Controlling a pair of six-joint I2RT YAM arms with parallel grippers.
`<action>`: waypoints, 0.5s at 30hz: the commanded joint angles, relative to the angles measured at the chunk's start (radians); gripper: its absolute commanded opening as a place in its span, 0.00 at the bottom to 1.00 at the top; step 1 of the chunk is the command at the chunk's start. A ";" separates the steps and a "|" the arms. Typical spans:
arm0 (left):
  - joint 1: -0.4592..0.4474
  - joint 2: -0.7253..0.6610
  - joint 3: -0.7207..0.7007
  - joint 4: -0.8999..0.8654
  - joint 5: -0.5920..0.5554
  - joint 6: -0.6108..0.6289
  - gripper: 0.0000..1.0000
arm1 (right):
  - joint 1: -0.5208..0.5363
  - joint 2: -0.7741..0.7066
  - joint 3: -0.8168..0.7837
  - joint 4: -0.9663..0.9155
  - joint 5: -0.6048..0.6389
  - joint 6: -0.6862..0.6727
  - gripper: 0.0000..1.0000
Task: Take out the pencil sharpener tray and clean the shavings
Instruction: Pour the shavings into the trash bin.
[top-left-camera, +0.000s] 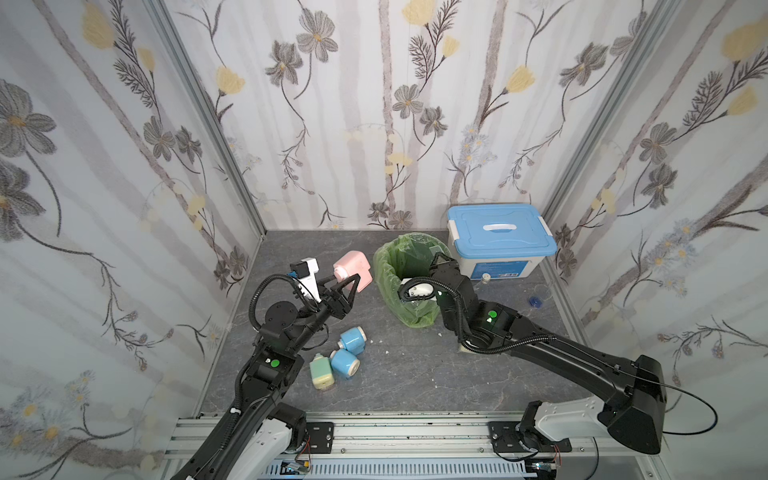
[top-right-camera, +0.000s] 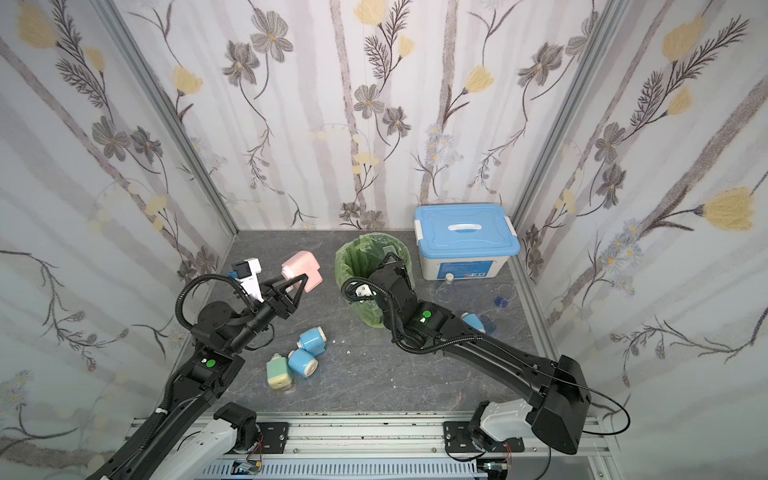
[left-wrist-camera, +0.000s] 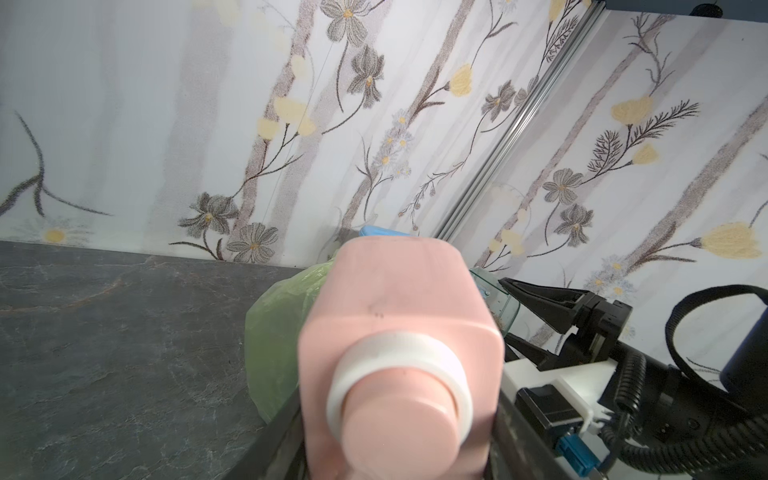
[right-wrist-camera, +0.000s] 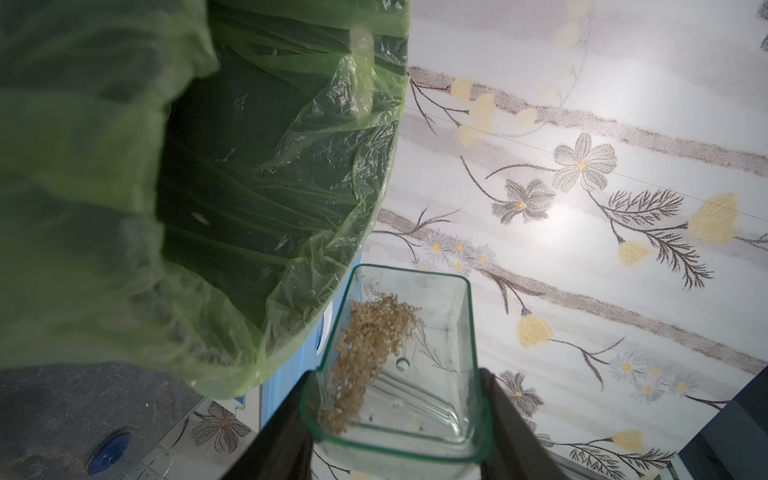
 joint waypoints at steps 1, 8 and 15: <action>0.003 -0.006 -0.002 0.074 0.008 -0.009 0.49 | 0.018 0.011 -0.007 0.048 -0.002 -0.037 0.52; 0.010 -0.007 0.004 0.071 0.021 -0.013 0.49 | 0.022 0.004 -0.013 0.074 -0.001 -0.037 0.52; 0.016 0.005 0.004 0.084 0.035 -0.018 0.49 | 0.001 0.003 0.004 0.058 -0.006 -0.013 0.53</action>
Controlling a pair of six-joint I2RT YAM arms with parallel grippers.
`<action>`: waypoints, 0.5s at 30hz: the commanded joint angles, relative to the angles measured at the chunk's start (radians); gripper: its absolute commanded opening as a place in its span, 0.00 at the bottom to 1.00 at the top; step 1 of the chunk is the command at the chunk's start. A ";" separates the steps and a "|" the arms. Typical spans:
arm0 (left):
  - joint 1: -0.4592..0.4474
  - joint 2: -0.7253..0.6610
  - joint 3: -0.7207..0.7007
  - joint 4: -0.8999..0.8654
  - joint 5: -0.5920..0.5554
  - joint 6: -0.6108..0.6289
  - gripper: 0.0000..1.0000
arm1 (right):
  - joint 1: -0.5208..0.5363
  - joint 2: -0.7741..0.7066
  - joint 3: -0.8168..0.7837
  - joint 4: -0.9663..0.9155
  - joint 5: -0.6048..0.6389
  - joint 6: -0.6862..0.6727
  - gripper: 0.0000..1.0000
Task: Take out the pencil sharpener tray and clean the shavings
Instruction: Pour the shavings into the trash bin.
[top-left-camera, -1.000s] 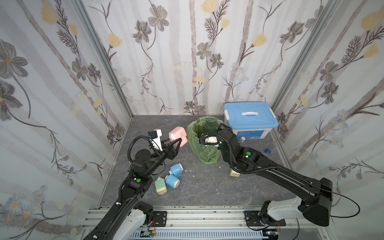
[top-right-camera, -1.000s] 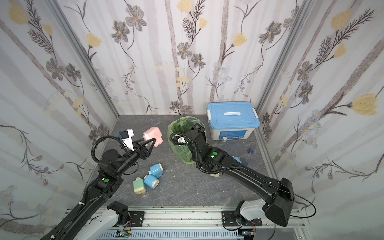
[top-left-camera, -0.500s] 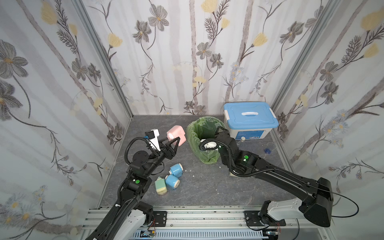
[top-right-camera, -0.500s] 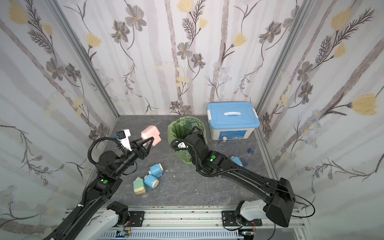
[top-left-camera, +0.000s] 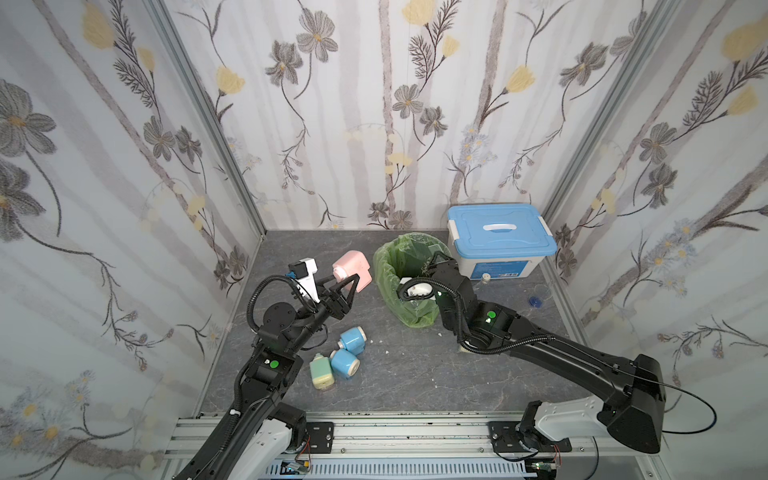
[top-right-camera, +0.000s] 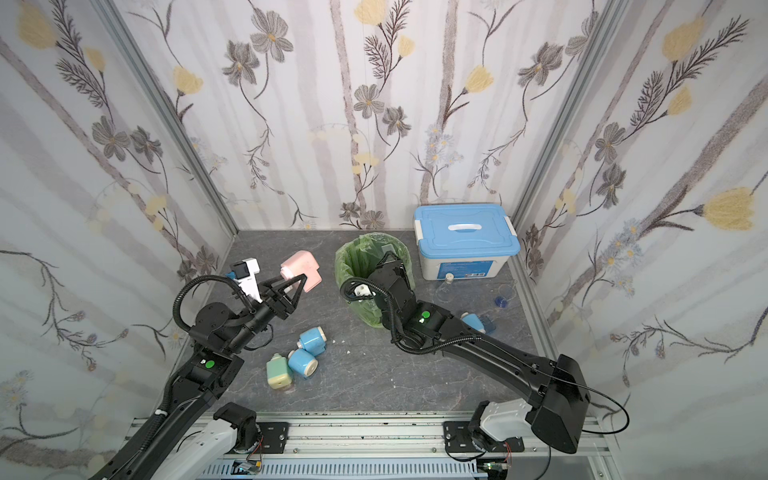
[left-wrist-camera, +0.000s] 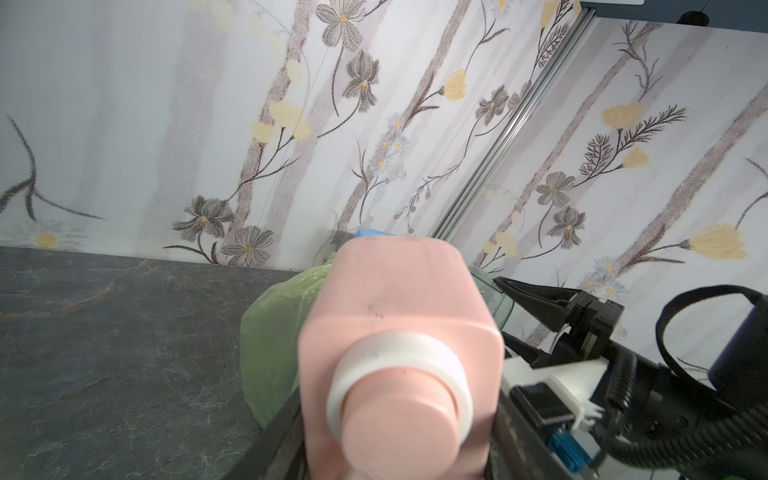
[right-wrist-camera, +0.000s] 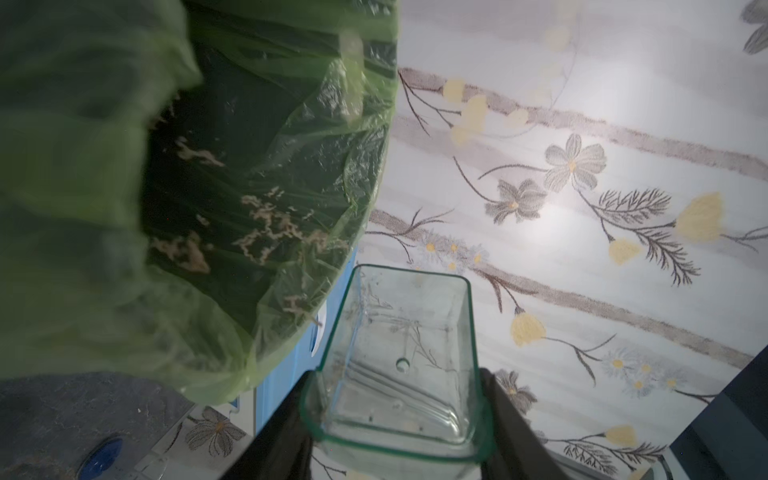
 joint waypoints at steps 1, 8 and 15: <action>0.005 0.002 0.005 0.070 0.012 -0.013 0.49 | -0.038 0.013 0.038 0.020 0.019 0.022 0.53; 0.010 -0.001 -0.001 0.081 0.012 -0.019 0.49 | -0.020 0.031 0.030 0.039 -0.004 -0.001 0.53; 0.013 0.007 0.000 0.096 0.023 -0.027 0.49 | -0.003 0.062 0.043 0.046 -0.009 0.011 0.55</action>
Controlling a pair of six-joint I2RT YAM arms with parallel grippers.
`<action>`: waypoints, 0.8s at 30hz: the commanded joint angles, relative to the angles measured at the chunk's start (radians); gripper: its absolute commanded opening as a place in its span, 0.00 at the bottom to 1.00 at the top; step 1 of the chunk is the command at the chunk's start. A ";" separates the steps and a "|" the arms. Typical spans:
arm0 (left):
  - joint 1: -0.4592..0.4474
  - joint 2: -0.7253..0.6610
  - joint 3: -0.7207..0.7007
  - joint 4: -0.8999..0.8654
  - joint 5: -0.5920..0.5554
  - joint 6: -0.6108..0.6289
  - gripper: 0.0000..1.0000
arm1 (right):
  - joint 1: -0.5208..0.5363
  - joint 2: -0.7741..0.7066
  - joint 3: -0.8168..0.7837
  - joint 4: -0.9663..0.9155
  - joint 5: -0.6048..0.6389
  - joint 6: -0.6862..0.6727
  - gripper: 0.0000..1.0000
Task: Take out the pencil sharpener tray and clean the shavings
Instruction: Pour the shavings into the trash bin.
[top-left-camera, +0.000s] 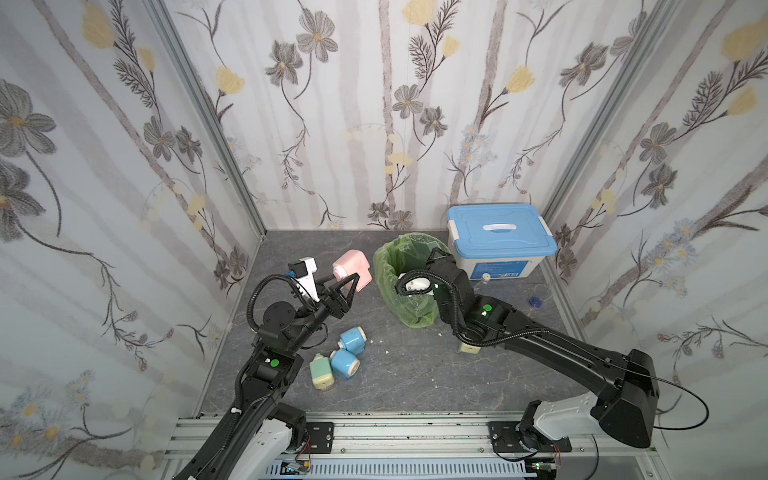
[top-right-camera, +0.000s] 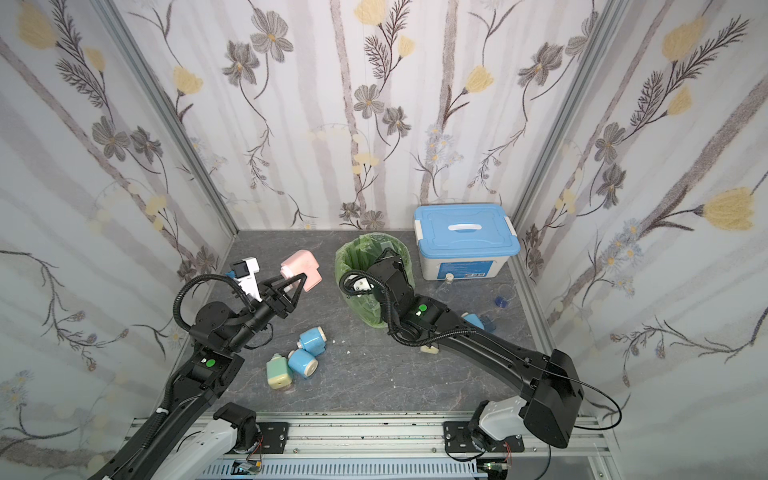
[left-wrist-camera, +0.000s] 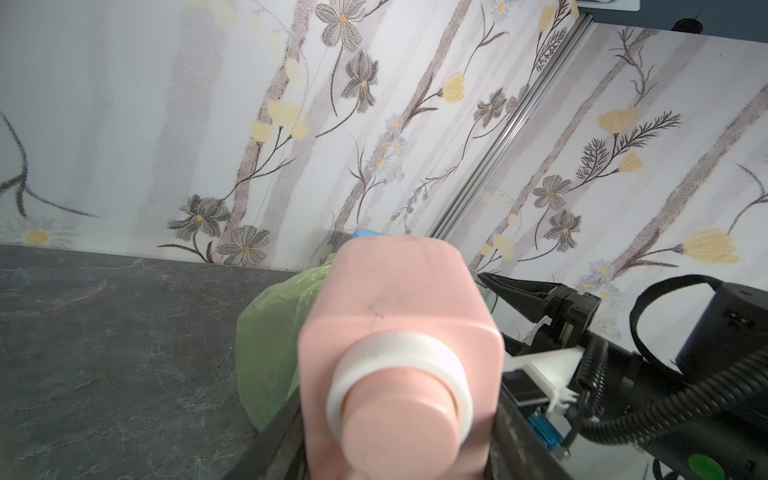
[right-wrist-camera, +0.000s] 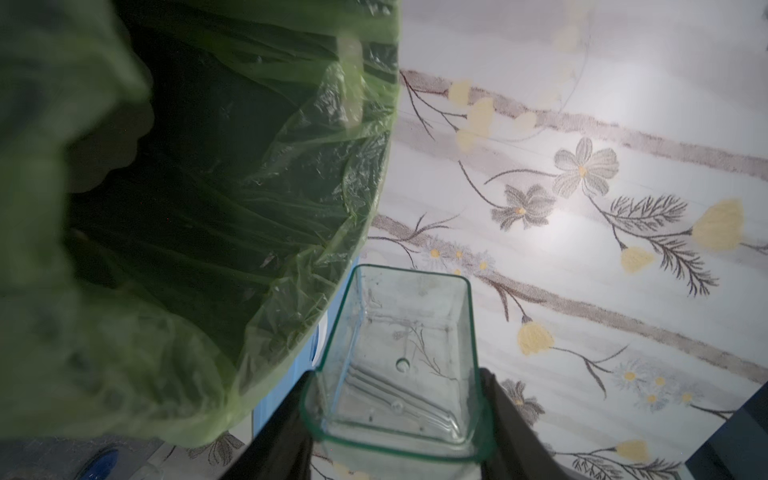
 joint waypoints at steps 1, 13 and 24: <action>0.003 0.007 0.004 0.078 0.016 -0.006 0.49 | 0.027 0.019 0.000 0.027 -0.022 0.021 0.55; 0.004 -0.003 0.004 0.075 0.025 -0.006 0.49 | 0.029 0.084 0.058 -0.037 -0.007 0.091 0.55; 0.004 -0.021 0.002 0.082 0.050 -0.002 0.50 | -0.004 0.010 0.149 -0.240 -0.166 0.396 0.55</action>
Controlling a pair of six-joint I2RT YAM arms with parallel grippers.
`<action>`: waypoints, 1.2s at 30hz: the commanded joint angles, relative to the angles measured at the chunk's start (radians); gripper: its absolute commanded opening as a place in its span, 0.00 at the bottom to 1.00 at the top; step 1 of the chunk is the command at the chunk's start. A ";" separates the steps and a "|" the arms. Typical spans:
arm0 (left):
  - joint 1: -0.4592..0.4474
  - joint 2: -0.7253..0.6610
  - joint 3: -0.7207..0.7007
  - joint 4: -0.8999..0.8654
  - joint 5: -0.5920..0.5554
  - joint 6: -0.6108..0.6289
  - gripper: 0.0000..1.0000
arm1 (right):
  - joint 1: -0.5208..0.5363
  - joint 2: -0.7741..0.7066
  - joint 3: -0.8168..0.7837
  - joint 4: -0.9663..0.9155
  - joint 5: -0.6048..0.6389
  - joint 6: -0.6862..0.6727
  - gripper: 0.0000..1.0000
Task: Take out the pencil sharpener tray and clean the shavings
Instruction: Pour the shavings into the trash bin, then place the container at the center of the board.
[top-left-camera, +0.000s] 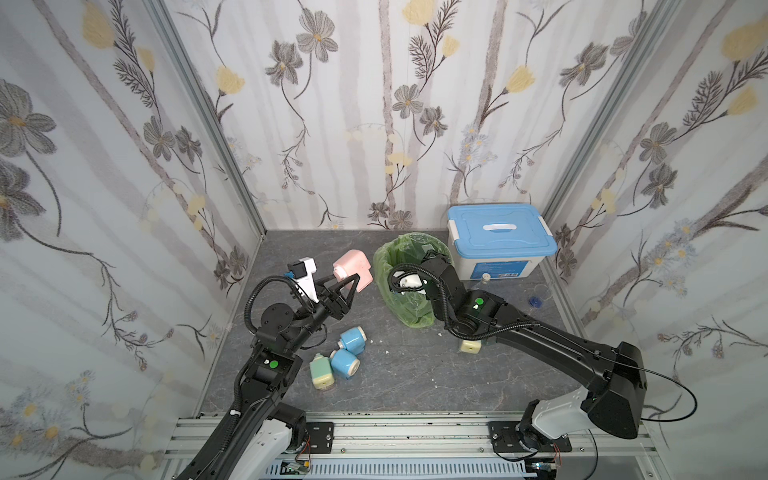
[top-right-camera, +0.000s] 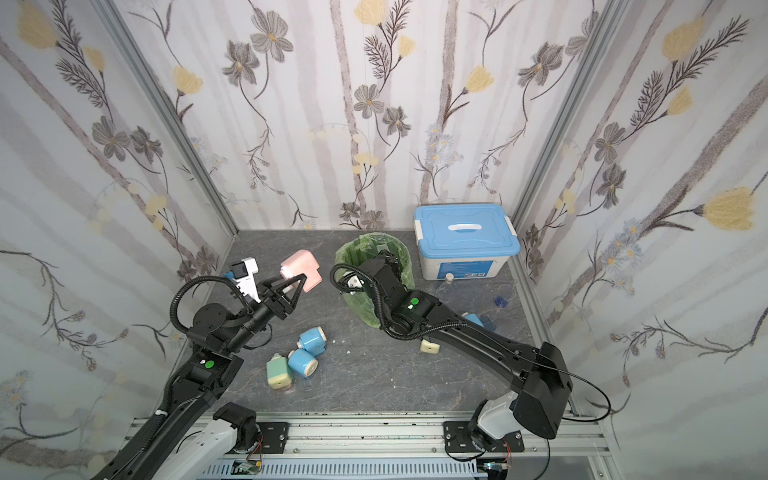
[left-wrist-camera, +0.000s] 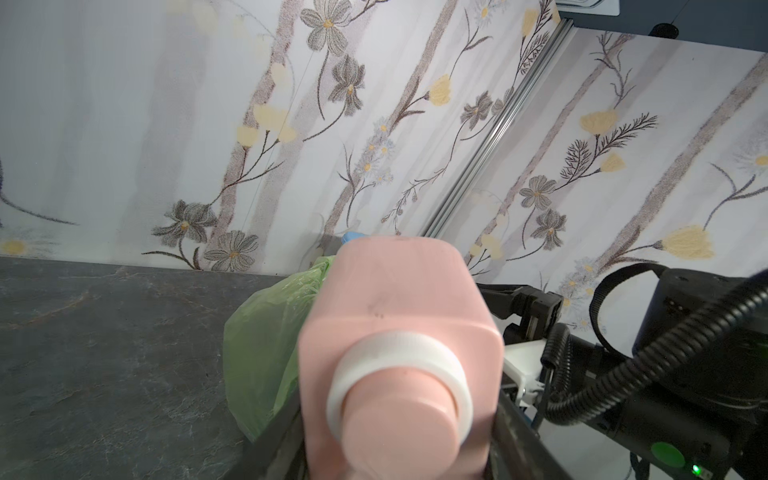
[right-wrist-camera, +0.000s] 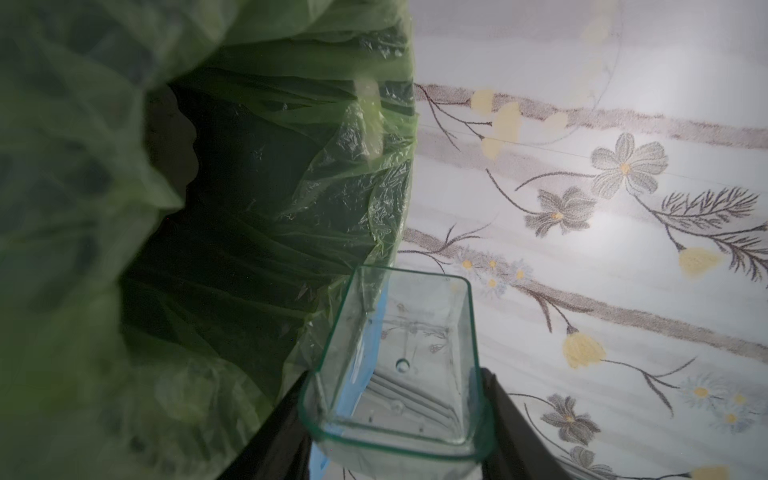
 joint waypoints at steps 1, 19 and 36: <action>0.002 -0.006 0.006 0.071 0.026 0.002 0.49 | 0.001 -0.053 0.053 -0.097 -0.141 0.207 0.55; -0.002 0.040 0.021 0.220 0.256 -0.050 0.50 | -0.066 -0.639 -0.360 -0.072 -1.060 0.864 0.57; -0.019 0.080 0.029 0.227 0.282 -0.054 0.50 | 0.077 -0.685 -1.000 0.451 -1.023 1.364 0.55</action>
